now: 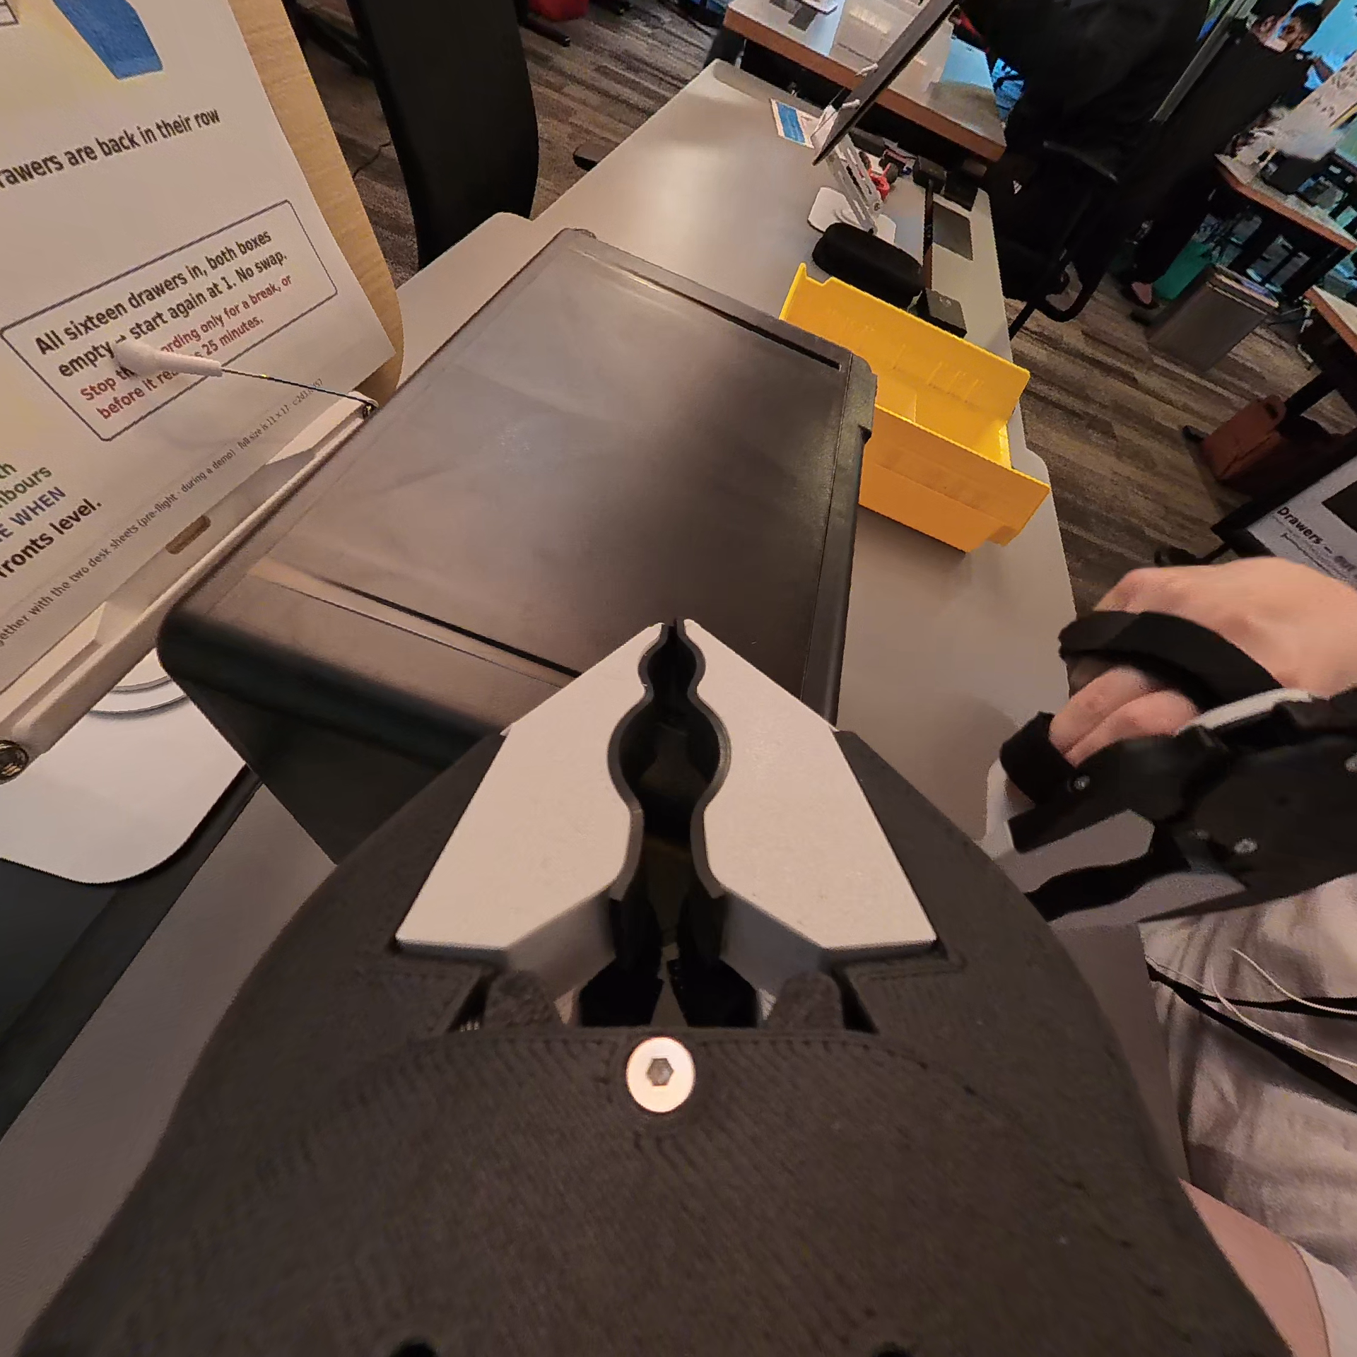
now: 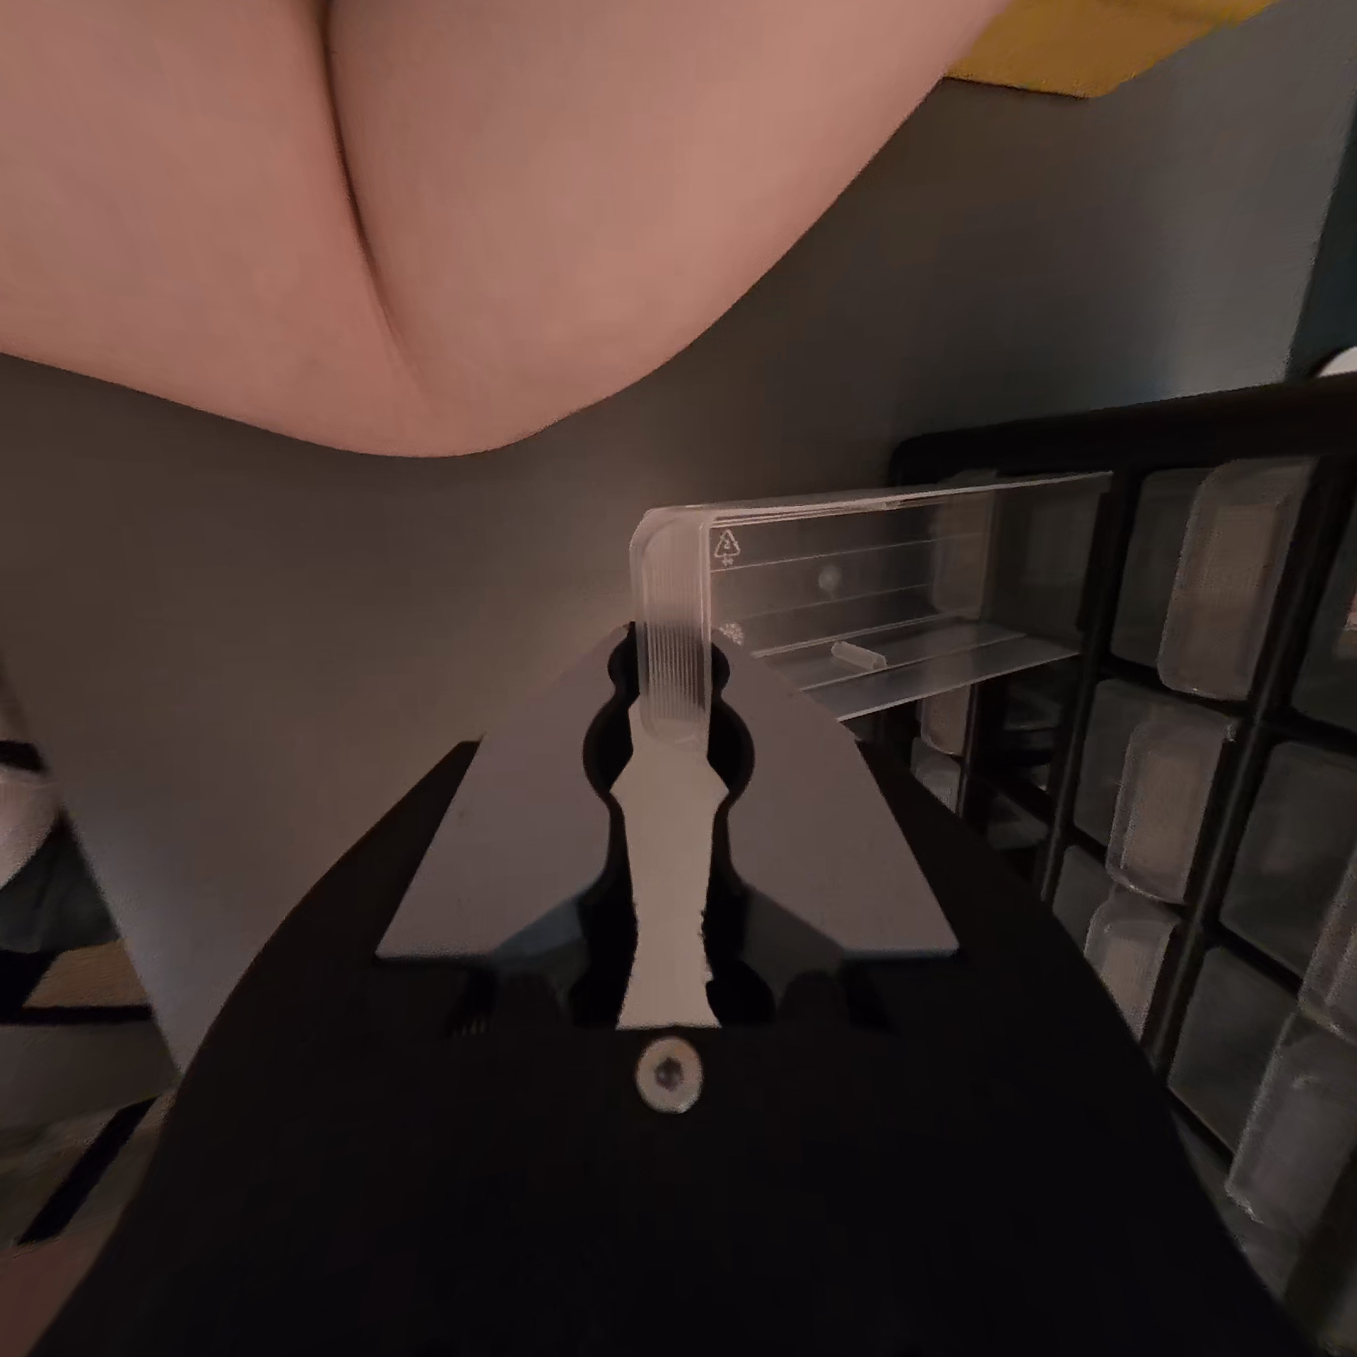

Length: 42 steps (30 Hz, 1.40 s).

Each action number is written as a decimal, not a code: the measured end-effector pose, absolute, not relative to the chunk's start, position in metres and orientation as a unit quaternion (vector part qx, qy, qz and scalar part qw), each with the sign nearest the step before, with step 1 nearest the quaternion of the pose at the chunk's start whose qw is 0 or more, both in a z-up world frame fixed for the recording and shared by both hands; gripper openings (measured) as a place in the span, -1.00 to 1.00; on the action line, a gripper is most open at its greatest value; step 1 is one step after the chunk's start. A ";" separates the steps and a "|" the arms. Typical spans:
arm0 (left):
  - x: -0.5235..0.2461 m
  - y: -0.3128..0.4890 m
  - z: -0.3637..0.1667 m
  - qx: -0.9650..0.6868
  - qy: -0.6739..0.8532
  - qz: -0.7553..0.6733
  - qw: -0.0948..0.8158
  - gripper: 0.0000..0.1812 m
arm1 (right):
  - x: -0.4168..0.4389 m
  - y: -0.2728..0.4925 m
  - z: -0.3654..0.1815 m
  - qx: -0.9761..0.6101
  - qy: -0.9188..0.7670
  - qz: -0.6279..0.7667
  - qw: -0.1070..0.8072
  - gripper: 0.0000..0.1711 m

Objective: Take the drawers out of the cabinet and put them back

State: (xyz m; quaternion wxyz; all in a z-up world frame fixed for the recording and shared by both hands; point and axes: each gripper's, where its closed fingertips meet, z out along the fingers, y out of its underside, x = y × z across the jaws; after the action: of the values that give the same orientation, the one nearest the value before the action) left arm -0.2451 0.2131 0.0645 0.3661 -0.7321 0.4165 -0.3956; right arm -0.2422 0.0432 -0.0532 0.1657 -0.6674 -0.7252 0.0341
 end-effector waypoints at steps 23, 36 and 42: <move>-0.244 0.212 0.065 -0.731 0.422 -0.394 0.365 -1.00 | -0.240 0.063 0.022 -0.719 -0.652 0.239 -0.029 -0.85; -0.244 0.211 0.065 -0.727 0.424 -0.397 0.366 -1.00 | -0.107 0.010 0.063 -0.798 -0.545 0.197 0.164 -0.87; -0.244 0.211 0.065 -0.725 0.423 -0.402 0.366 -1.00 | 0.085 0.024 0.108 -0.898 -0.311 0.005 0.312 -0.87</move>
State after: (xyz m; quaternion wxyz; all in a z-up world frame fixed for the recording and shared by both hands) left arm -0.2438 0.2113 0.0646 0.3655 -0.7253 0.4227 -0.4021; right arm 0.0854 0.0240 0.1084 0.3121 -0.8977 -0.3110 0.0047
